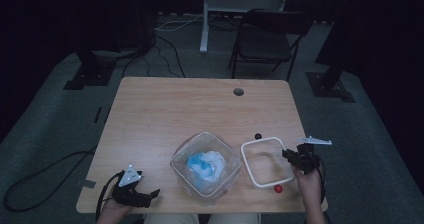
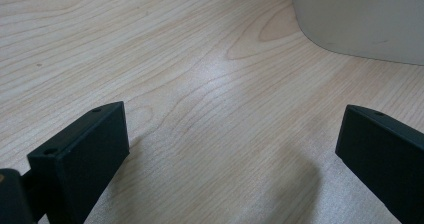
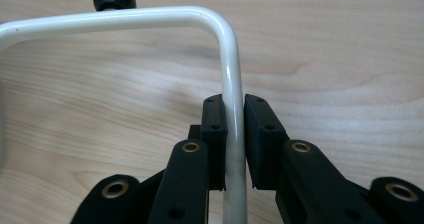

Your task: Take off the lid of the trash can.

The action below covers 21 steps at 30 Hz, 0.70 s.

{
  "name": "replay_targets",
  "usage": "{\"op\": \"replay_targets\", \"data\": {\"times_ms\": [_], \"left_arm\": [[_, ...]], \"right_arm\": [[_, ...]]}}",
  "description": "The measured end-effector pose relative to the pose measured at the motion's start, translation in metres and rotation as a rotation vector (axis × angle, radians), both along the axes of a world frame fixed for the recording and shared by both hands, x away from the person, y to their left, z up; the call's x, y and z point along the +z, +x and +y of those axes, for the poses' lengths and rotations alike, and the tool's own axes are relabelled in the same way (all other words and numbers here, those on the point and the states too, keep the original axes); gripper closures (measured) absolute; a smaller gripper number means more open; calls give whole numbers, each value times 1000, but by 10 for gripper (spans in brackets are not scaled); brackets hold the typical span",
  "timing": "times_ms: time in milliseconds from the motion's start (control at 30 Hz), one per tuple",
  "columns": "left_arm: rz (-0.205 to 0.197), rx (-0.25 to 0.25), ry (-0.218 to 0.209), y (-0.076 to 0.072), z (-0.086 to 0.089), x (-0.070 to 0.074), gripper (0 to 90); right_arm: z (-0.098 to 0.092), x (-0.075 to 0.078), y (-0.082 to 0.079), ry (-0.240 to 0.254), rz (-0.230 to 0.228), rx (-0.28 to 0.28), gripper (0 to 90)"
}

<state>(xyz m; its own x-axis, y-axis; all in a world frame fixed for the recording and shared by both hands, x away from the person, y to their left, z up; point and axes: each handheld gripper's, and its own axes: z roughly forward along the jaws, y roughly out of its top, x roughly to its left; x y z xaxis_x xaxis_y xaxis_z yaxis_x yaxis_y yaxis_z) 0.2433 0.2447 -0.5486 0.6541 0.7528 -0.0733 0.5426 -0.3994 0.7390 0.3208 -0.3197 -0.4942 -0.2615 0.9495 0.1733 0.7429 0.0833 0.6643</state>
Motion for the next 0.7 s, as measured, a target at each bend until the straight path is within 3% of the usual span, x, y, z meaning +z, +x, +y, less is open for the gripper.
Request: {"op": "replay_targets", "data": {"times_ms": [200, 700], "left_arm": [[-1, 1, -17, 0, 1, 0, 12], [-11, -12, -31, 0, 1, 1, 12]], "right_arm": [[-1, -13, 3, -11, 17, -18, 797], [-3, -28, 7, -52, 57, -43, 787]]}}
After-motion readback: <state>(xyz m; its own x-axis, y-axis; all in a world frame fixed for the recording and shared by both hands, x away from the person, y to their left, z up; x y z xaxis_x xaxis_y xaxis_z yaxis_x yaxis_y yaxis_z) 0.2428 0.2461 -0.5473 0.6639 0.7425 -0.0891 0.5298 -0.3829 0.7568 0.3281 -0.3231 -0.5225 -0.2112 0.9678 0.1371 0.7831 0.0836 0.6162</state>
